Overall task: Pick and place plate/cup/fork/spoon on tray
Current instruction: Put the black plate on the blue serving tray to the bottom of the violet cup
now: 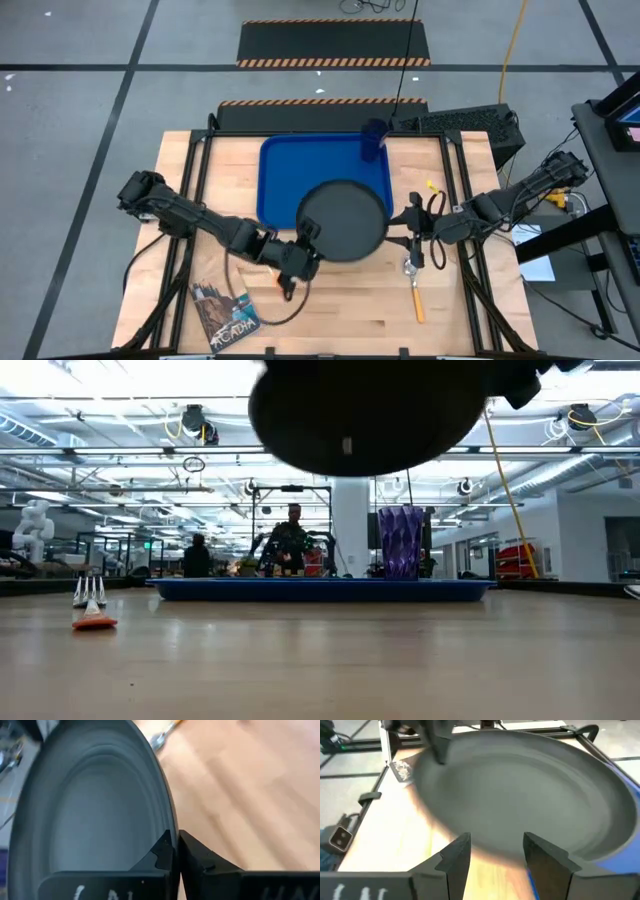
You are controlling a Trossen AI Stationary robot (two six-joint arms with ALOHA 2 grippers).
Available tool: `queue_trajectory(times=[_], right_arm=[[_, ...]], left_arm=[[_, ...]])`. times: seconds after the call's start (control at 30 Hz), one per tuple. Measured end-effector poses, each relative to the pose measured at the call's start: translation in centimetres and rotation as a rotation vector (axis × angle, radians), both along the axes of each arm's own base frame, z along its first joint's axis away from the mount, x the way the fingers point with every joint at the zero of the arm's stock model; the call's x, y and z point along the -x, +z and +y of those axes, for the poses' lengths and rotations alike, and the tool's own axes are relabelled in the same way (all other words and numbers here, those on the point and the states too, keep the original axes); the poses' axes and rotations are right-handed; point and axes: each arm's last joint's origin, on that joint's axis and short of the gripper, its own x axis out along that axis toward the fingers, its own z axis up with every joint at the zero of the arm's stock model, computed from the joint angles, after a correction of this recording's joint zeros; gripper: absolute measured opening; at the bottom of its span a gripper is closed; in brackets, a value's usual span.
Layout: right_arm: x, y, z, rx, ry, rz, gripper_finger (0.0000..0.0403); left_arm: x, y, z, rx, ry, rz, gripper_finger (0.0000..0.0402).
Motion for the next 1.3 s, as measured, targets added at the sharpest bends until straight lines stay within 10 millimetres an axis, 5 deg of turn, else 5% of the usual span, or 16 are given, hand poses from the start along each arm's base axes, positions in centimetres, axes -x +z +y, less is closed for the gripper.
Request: queue_trajectory(times=[0.77, 1.03, 1.3], right_arm=[[2.8, 2.1, -2.7, 0.401, 0.024, -0.085, 0.0176], [2.7, 2.2, -3.2, 0.437, 0.002, -0.078, 0.0176], [2.6, 2.2, -3.4, 0.416, -0.013, -0.077, 0.0176]], left_arm=[[-6.1, -7.3, 10.9, 0.087, 0.216, 0.13, 0.0008], [-6.8, -10.5, 12.4, 0.102, 0.259, 0.213, 0.0016], [-6.8, -10.8, 13.0, 0.121, 0.306, 0.221, 0.0018]])
